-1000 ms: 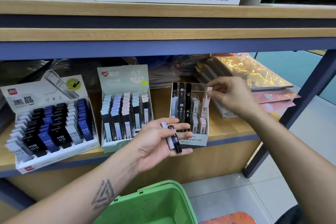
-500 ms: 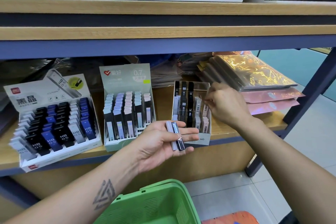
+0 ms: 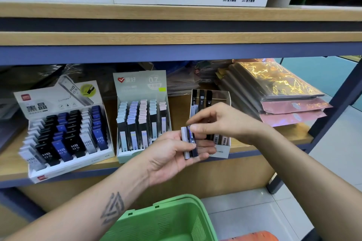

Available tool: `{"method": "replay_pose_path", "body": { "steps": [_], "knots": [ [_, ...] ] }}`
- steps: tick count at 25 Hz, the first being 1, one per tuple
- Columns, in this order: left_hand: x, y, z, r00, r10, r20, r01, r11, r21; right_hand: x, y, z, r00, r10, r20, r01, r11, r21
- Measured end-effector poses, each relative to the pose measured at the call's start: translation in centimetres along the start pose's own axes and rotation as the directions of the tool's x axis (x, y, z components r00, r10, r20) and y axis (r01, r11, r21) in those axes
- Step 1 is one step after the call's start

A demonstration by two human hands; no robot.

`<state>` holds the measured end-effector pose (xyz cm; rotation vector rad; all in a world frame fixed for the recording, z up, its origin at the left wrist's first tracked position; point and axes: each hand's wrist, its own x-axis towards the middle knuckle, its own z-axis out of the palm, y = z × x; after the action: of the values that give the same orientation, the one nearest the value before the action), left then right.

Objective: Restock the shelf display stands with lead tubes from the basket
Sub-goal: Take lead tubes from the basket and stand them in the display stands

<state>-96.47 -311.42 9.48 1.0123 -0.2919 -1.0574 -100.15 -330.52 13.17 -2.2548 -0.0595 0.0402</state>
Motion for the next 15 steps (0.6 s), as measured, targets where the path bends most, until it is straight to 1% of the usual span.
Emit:
{"method": "replay_pose_path", "body": {
  "steps": [1, 2, 4, 6, 7, 8, 9, 11, 12, 13, 15],
  "knots": [
    [0.0, 0.0, 0.0, 1.000, 0.006, 0.006, -0.006, 1.000, 0.000, 0.0, 0.0, 0.5, 0.999, -0.001, 0.049, 0.000, 1.000, 0.018],
    [0.0, -0.1, -0.1, 1.000, 0.010, 0.012, -0.010, 1.000, -0.002, 0.1, 0.1, 1.0, 0.999, -0.007, 0.043, 0.005, 0.999, 0.047],
    [0.0, -0.1, -0.3, 1.000, 0.014, 0.000, -0.014, 1.000, -0.006, 0.4, 0.4, 1.5, 1.000, -0.006, -0.026, 0.011, 0.979, 0.205],
    [0.4, -0.2, -0.7, 0.997, 0.013, -0.081, -0.011, 1.000, 0.015, 0.4, 0.7, 1.2, 0.997, -0.005, -0.077, 0.036, 0.916, 0.401],
    [0.6, -0.2, -1.0, 0.990, 0.023, -0.141, -0.017, 0.999, 0.043, 0.2, 0.7, 0.8, 0.997, -0.008, -0.083, 0.043, 0.902, 0.429],
    [0.8, -0.2, -1.2, 0.980, 0.047, -0.195, -0.032, 0.996, 0.079, 0.0, 0.8, 0.4, 0.998, -0.006, -0.070, 0.033, 0.921, 0.389],
    [0.9, -0.2, -1.4, 0.969, 0.078, -0.234, -0.054, 0.993, 0.109, -0.1, 0.8, 0.2, 0.999, -0.003, -0.037, 0.014, 0.954, 0.300],
    [1.0, -0.2, -1.6, 0.956, 0.132, -0.262, -0.098, 0.985, 0.139, -0.3, 0.6, 0.5, 0.998, -0.005, 0.068, -0.005, 0.989, 0.150],
    [1.1, -0.2, -1.6, 0.952, 0.147, -0.269, -0.110, 0.983, 0.148, -0.2, 0.5, 0.8, 0.994, -0.003, 0.111, -0.012, 0.990, 0.138],
    [1.1, -0.3, -1.6, 0.947, 0.157, -0.279, -0.118, 0.981, 0.153, -0.1, 0.6, 1.0, 0.992, 0.002, 0.124, -0.020, 0.989, 0.146],
    [1.2, -0.5, -1.7, 0.938, 0.168, -0.304, -0.132, 0.982, 0.137, 0.1, 0.8, 0.9, 0.998, 0.021, 0.057, -0.030, 0.985, 0.168]
  ]
}}
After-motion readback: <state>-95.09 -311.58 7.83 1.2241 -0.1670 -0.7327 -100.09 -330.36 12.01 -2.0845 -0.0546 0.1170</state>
